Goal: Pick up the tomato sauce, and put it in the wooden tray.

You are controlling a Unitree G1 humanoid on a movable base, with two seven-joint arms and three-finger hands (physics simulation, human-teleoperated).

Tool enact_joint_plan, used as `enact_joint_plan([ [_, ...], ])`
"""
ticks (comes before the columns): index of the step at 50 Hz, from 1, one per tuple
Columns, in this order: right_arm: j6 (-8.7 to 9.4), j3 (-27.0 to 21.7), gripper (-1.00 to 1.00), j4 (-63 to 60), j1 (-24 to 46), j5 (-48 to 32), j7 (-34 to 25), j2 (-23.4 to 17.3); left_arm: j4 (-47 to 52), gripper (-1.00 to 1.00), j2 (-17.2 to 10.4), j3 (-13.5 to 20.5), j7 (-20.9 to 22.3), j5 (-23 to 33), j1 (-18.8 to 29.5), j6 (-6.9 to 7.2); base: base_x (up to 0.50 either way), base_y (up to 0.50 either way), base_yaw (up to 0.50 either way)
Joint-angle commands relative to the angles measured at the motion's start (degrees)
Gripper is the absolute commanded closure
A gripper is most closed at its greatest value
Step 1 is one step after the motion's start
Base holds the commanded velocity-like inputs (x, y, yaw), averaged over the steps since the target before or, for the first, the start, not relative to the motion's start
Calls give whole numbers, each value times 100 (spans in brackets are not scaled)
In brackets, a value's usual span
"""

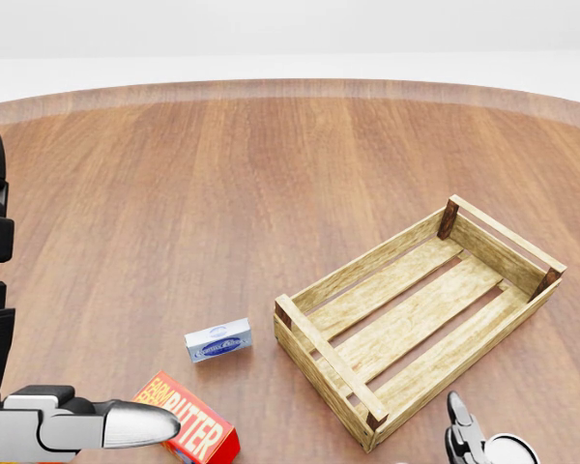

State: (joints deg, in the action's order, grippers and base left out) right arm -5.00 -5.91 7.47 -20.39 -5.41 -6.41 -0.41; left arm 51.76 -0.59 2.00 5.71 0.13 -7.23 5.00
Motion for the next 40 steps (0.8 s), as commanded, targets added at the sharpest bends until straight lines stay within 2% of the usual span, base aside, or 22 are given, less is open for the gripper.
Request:
enact_joint_plan([
  [1, 0, 109, -100, 143, 172, -91, 139, -3, -2, -100, -4, 50, 11, -31, 27, 0, 0, 0, 0],
  [9, 0, 233, -100, 286, 204, -97, 226, -21, -10, -100, -6, 29, 14, -21, 5, 0, 0, 0, 0],
  [16, 0, 242, -100, 550, 327, -57, 276, -53, 33, -100, -2, 34, 19, -24, -14, 0, 0, 0, 0],
  [18, 0, 225, -100, 944, 487, -45, 321, -82, 4, -100, -2, 31, 18, -19, -4, 0, 0, 0, 0],
  [40, 0, 234, -100, 1538, 588, 40, 393, -136, 13, -100, 0, -39, 0, 21, -39, 0, 0, 0, 0],
])
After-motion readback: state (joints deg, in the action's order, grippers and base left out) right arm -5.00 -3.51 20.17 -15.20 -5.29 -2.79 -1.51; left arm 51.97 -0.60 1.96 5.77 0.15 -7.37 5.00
